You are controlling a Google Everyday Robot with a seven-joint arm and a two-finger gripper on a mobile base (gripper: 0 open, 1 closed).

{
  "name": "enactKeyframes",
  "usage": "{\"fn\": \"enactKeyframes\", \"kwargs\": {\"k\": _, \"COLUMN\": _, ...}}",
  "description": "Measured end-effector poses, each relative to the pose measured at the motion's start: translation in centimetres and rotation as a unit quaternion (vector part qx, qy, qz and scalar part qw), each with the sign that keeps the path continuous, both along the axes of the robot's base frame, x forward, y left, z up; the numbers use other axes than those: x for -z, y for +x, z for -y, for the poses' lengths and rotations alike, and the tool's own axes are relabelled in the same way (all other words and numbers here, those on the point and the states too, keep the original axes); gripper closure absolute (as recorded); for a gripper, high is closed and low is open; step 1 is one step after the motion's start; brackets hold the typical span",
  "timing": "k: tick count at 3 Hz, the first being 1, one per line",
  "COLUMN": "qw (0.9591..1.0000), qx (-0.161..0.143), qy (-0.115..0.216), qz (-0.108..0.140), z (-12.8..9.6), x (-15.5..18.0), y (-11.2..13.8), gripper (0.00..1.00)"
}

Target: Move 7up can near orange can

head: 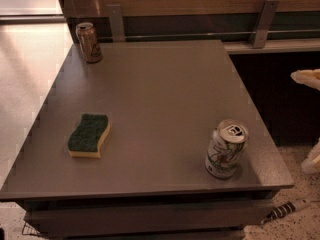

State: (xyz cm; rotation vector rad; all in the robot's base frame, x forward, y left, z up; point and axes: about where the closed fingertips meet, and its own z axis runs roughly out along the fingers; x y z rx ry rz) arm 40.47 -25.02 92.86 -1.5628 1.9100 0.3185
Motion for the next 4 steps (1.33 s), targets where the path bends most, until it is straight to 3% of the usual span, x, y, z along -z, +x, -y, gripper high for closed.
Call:
{"fn": "enactKeyframes", "kwargs": {"k": 1, "qw": 0.9891, "qx": -0.037, "qy": 0.141, "qz": 0.024, "z": -1.9, "x": 1.4, "y": -0.6, "gripper": 0.0}}
{"fn": "enactKeyframes", "kwargs": {"k": 2, "qw": 0.9664, "qx": -0.05, "qy": 0.248, "qz": 0.046, "z": -4.2, "x": 0.6, "y": -0.6, "gripper": 0.0}}
{"fn": "enactKeyframes", "kwargs": {"k": 3, "qw": 0.9473, "qx": -0.066, "qy": 0.308, "qz": 0.058, "z": -6.4, "x": -0.3, "y": -0.2, "gripper": 0.0}}
{"fn": "enactKeyframes", "kwargs": {"k": 4, "qw": 0.935, "qx": -0.064, "qy": 0.345, "qz": 0.05, "z": -7.9, "x": 0.7, "y": -0.7, "gripper": 0.0}}
